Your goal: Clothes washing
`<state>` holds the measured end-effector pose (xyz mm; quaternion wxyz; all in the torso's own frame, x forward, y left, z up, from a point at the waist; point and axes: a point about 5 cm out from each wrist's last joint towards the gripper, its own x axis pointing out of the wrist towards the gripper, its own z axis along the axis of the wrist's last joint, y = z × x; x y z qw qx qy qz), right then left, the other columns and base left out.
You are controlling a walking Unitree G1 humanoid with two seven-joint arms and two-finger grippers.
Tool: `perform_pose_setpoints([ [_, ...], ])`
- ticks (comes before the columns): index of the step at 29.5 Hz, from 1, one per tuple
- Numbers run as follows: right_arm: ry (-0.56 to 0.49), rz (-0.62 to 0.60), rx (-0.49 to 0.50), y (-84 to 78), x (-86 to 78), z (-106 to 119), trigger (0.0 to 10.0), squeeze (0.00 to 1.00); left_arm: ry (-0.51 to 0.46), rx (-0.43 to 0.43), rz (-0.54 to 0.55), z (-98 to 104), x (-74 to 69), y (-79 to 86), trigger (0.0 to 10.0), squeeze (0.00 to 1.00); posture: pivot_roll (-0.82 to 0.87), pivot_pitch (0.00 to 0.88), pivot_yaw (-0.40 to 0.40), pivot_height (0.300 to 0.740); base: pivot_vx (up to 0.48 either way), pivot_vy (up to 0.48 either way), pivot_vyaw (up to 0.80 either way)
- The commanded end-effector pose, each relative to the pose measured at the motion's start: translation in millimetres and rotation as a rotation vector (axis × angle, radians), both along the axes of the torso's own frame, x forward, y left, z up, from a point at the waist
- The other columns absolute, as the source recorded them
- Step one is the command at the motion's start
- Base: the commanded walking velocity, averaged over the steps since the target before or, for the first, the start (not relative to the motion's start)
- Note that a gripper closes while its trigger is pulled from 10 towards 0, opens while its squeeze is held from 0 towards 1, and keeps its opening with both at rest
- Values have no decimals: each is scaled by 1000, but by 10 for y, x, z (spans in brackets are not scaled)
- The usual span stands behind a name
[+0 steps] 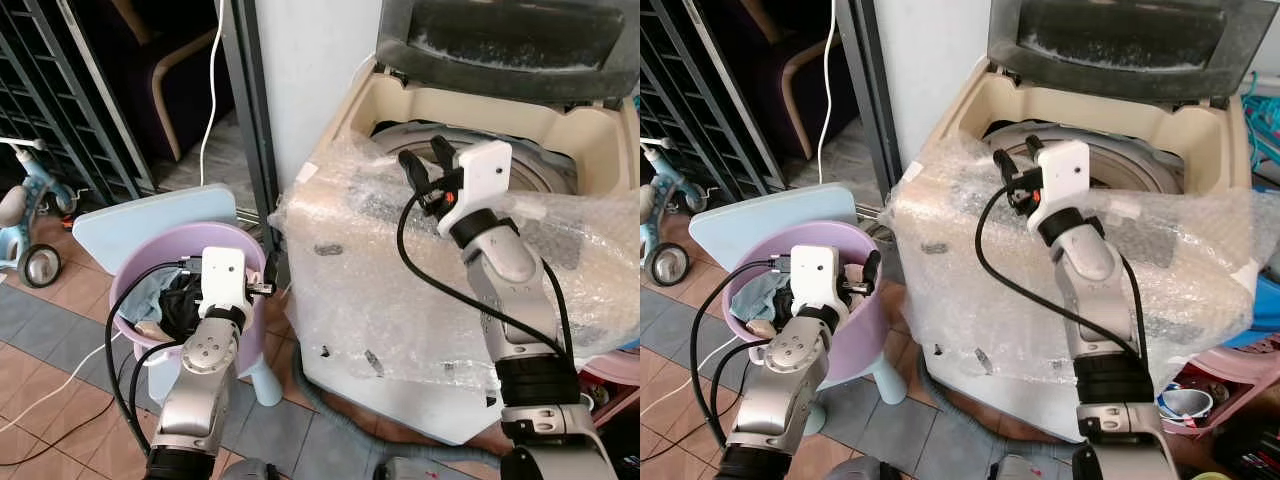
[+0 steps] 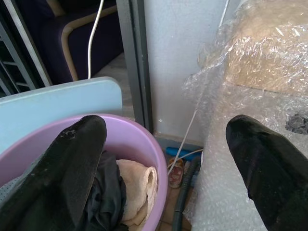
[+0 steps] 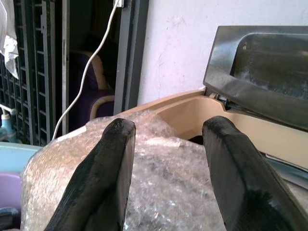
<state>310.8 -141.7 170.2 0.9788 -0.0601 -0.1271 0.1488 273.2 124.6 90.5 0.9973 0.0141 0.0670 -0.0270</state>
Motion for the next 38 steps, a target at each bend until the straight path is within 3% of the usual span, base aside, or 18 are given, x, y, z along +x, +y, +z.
perform_pose_setpoints([
  [1,-80,-10,-29,98,-68,195,10000,690,-10,6,12,25,2,26,10000,0,-59,30,56,740,0,480,800],
  [16,4,-8,11,176,-245,129,10000,651,8,16,32,-4,-13,40,10000,0,-62,35,52,740,0,480,720],
  [17,24,-3,14,179,-251,90,10000,490,8,17,32,-5,-11,37,10000,0,-62,32,53,740,0,480,0],
  [18,24,-3,14,179,-251,90,10000,490,8,17,32,-5,-11,37,10000,0,-62,32,53,740,0,480,0],
  [19,77,-3,-22,178,-277,-43,10000,0,-5,29,29,6,-10,31,10000,0,-63,27,55,740,0,0,0],
  [20,138,-26,-36,138,-306,-195,10000,0,-29,21,18,34,-14,16,10000,0,-64,27,55,740,0,0,0],
  [27,298,-178,-6,-100,-350,-533,10000,0,-66,7,5,84,7,49,10000,0,-76,33,60,740,0,0,0],
  [29,343,-251,-31,-173,-364,-640,10000,0,-79,11,7,98,-26,110,10000,0,-82,33,64,740,362,0,0],
  [30,337,-286,-109,-208,-377,-705,10000,0,-72,21,17,82,-68,173,10000,0,-82,33,64,740,480,0,0],
  [31,333,-282,-118,-208,-382,-717,10000,0,-69,22,19,76,-78,187,10000,0,-82,33,64,740,472,0,0],
  [34,402,-241,-8,-135,-406,-774,10000,0,-49,33,48,38,-88,245,10000,0,-75,33,62,740,467,0,0],
  [38,374,-178,-55,74,-383,-738,10000,0,-34,31,63,6,-50,235,10000,0,-73,27,62,740,459,0,0],
])
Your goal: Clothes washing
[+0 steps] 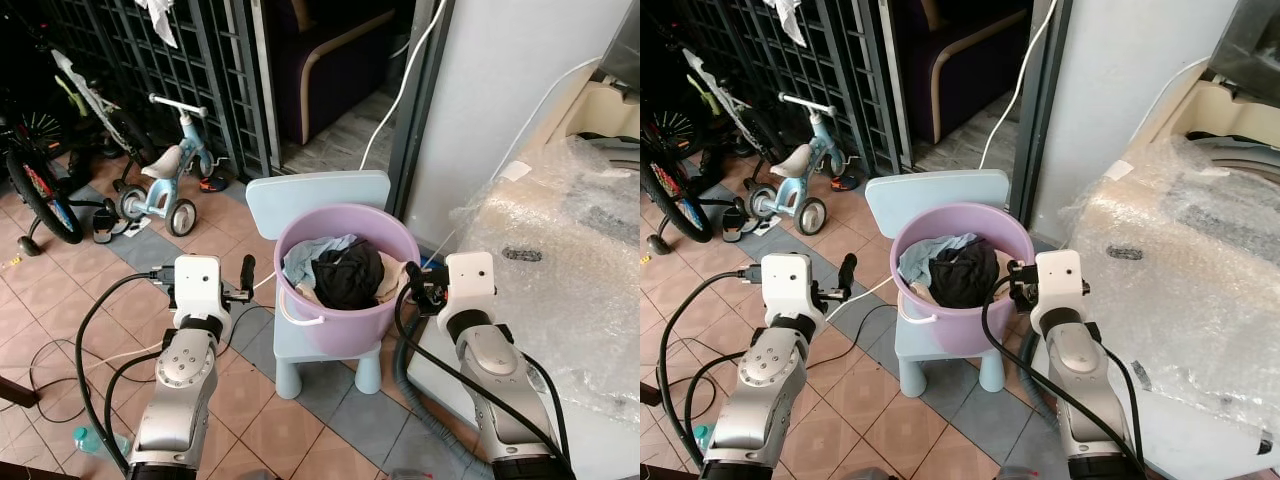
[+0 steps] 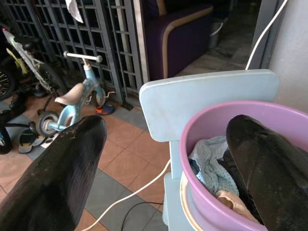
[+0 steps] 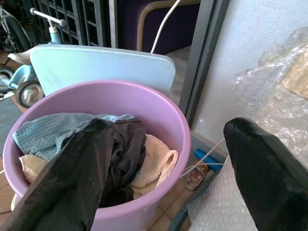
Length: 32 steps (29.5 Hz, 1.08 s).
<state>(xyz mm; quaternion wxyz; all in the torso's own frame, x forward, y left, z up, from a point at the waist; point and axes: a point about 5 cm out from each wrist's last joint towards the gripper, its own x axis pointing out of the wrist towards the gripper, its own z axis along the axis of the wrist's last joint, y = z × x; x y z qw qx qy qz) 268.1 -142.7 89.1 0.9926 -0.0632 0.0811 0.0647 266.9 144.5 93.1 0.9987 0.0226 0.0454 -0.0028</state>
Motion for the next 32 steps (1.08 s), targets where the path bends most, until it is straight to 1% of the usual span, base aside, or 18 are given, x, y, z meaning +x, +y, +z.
perform_pose_setpoints([
  [1,-20,18,-4,93,47,67,10000,0,12,11,17,-24,17,32,10000,0,-73,27,62,740,454,0,0],
  [2,-6,31,-6,110,55,58,10000,0,15,11,16,-26,20,28,10000,0,-73,29,62,740,439,0,0],
  [3,-6,71,-22,123,56,53,10000,0,15,9,19,-22,21,31,10000,0,-72,30,64,740,435,0,0],
  [4,-6,71,-22,123,56,53,10000,0,15,9,19,-22,21,31,10000,0,-72,30,64,740,435,0,0],
  [6,-3,85,21,122,46,52,10000,0,22,10,28,-29,19,37,10000,0,-72,32,63,740,418,124,0],
  [10,7,121,-51,129,50,25,10000,0,41,8,22,-62,15,30,10000,0,-72,33,63,740,366,308,0],
  [12,22,141,-113,136,53,-9,10000,0,47,5,25,-69,25,28,10000,0,-71,34,62,740,311,368,0],
  [14,30,163,-128,148,45,-30,10000,0,48,6,23,-67,29,25,10000,0,-67,42,57,740,285,364,0],
  [18,71,170,-149,164,30,-103,10000,0,38,20,25,-49,26,14,10000,0,-59,45,50,740,69,87,728],
  [19,107,160,-153,168,17,-161,10000,0,45,23,30,-53,21,13,10000,0,-57,46,49,740,0,0,0],
  [20,180,138,-160,156,-1,-262,10000,0,64,9,32,-67,12,9,10000,0,-47,56,46,740,0,0,0],
  [22,279,101,-168,128,-32,-392,10000,0,98,-29,24,-91,-4,-8,10000,0,-39,62,45,740,0,0,0],
  [23,344,62,-146,83,-41,-465,10000,0,115,-30,1,-100,-22,-28,10000,0,-23,91,43,740,0,0,0],
  [24,372,41,-130,60,-42,-495,10000,0,118,-16,-8,-100,-31,-35,10000,0,-23,91,43,740,0,0,0],
  [25,425,14,-94,27,-54,-554,10000,0,113,11,-30,-99,-80,-38,10000,0,-6,93,35,740,0,0,0],
  [29,444,15,-84,19,-38,-574,10000,0,126,26,-56,-111,-137,-26,10000,0,6,101,27,740,0,0,0],
  [30,444,27,-118,8,20,-582,10000,0,190,31,-70,-183,-247,10,10000,0,15,117,20,740,0,0,0],
  [32,447,42,-162,10,81,-597,10000,0,233,73,-102,-227,-335,11,10000,0,25,135,14,740,0,0,0],
])
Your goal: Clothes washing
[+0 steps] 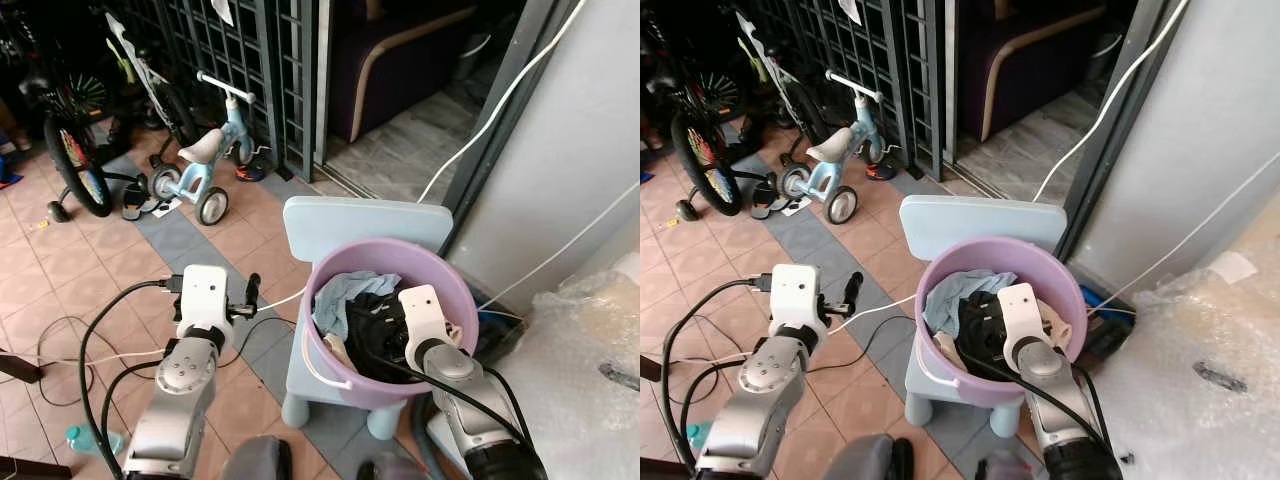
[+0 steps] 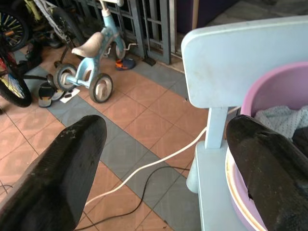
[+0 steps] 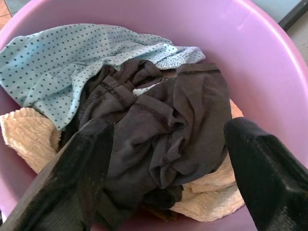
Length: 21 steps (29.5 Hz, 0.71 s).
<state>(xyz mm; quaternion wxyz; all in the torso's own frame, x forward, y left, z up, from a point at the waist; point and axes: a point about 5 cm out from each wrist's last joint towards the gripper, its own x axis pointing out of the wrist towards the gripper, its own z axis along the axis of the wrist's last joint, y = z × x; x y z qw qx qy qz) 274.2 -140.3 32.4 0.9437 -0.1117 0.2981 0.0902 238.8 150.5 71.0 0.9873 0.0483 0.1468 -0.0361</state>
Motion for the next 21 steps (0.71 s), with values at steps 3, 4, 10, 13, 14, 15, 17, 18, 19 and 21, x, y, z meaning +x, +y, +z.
perform_pose_setpoints([
  [3,20,20,-40,16,62,-51,10000,0,47,38,-77,-8,-138,-72,10000,0,38,161,5,740,0,0,0],
  [4,30,19,-42,33,79,-67,10000,0,58,39,-88,-6,-175,-82,10000,0,43,169,2,740,0,0,0],
  [10,70,15,-42,115,173,-139,10000,0,69,125,-156,27,-308,-66,10000,0,79,209,-3,740,0,0,0],
  [13,66,18,-43,173,238,-148,10000,0,45,140,-145,101,-385,13,10000,0,105,247,-11,740,0,0,0],
  [14,66,18,-43,173,238,-148,10000,0,45,140,-145,101,-385,13,10000,0,105,247,-11,740,0,0,0],
  [15,64,19,-42,182,241,-148,10000,0,42,146,-145,110,-400,21,10000,0,105,247,-11,740,0,0,0],
  [17,40,16,-38,224,294,-140,10000,0,42,144,-146,139,-422,29,10000,0,115,264,-16,740,0,0,0],
  [18,26,19,-40,250,317,-132,10000,0,43,149,-151,145,-436,29,10000,0,118,272,-17,740,0,0,0],
  [19,17,21,-41,267,331,-129,10000,0,46,154,-154,152,-453,27,10000,0,119,275,-17,740,0,0,0],
  [21,-5,27,-63,300,352,-121,10000,0,51,160,-163,157,-485,16,10000,0,125,281,-19,740,0,0,0],
])
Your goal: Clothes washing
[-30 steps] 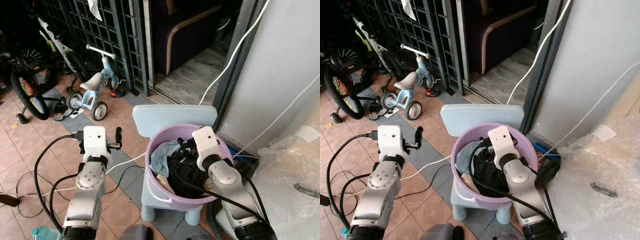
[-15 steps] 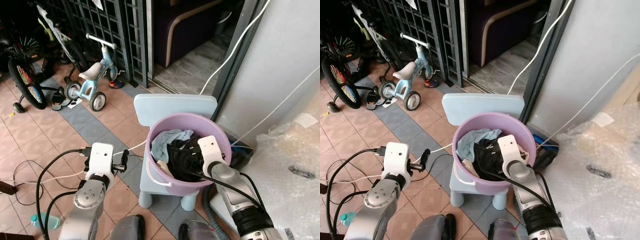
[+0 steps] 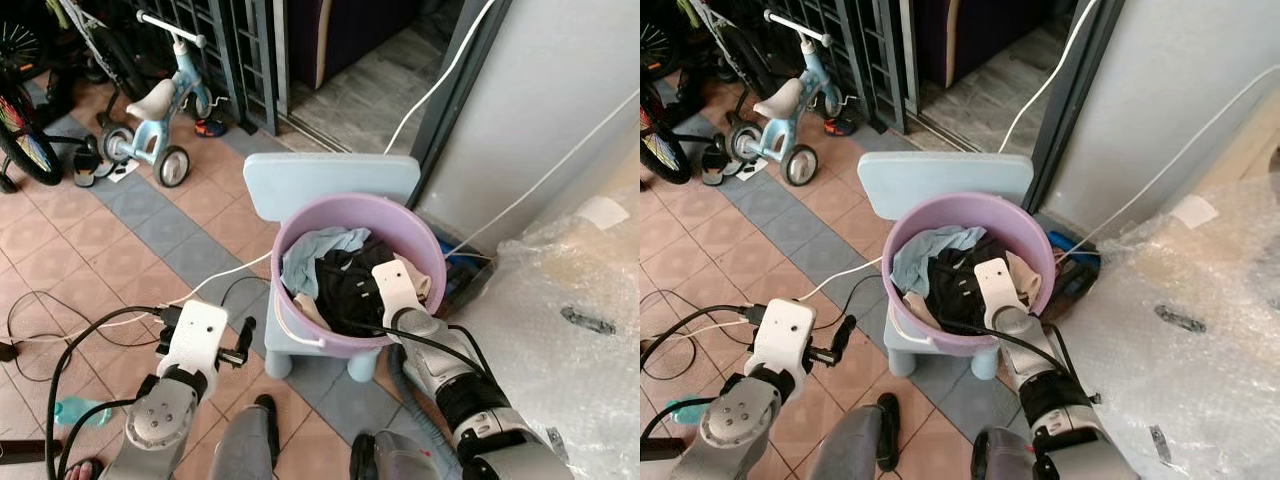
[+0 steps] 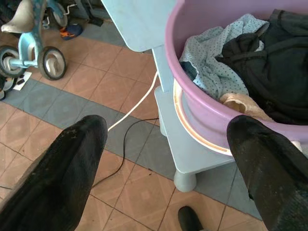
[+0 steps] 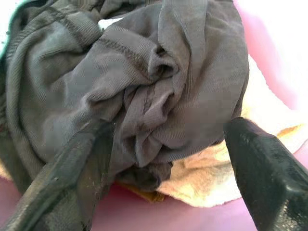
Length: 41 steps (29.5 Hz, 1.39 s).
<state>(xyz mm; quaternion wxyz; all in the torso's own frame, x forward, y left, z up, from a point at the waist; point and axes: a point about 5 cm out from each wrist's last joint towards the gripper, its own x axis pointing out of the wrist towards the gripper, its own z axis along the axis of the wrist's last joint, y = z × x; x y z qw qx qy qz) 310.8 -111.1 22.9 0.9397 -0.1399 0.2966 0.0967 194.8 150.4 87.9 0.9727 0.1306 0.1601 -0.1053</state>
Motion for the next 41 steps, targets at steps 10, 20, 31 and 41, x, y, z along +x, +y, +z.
perform_pose_setpoints([
  [10,57,-83,238,416,-28,-109,0,0,34,0,-2,10,-98,-62,10000,0,159,294,-21,740,0,0,0],
  [20,119,-72,312,548,-77,-149,0,0,40,-16,31,0,-60,-45,10000,0,149,277,-40,740,0,0,0],
  [31,110,-172,343,285,-5,-149,0,0,20,-14,44,-3,42,-74,10000,0,137,252,-55,740,0,0,0],
  [41,66,-148,350,270,134,1,0,0,-13,-47,149,-17,241,-40,10000,0,112,200,-72,740,0,0,0],
])
